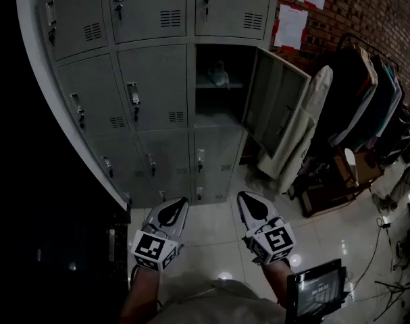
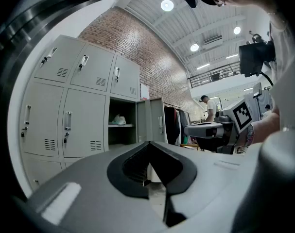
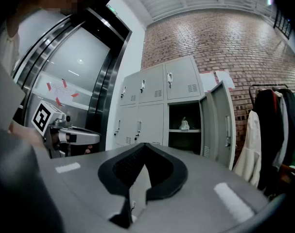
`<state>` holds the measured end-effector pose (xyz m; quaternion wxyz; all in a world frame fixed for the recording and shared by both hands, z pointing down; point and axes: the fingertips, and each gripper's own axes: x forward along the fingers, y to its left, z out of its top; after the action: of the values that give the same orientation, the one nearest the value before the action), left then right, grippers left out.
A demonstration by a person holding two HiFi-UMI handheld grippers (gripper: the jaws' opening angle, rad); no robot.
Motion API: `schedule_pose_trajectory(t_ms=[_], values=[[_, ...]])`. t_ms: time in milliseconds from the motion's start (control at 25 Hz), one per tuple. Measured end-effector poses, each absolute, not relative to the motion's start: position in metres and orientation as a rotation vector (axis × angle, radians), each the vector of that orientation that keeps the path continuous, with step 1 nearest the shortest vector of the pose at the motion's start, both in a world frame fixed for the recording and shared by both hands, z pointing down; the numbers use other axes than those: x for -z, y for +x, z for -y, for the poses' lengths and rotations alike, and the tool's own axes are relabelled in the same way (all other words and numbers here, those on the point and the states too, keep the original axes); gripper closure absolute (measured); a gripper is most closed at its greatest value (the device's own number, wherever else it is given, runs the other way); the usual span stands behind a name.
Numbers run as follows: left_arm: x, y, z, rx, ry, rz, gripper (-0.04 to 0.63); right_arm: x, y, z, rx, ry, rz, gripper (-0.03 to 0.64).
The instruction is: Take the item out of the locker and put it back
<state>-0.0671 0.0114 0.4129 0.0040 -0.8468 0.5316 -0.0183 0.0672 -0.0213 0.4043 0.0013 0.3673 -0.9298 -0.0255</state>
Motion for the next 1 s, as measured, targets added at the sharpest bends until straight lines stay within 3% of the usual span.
schedule_pose_trajectory(t_ms=[400,1000], values=[[-0.426,-0.1,0.037,0.093,-2.658,-1.648,0.591,-0.417,0.035,0.074,0.06,1.155,2.911,0.617],[-0.388,-0.127,0.252,0.049,-2.57,-1.659,0.591,-0.38,-0.004,0.297,0.163,1.091,2.98,0.617]])
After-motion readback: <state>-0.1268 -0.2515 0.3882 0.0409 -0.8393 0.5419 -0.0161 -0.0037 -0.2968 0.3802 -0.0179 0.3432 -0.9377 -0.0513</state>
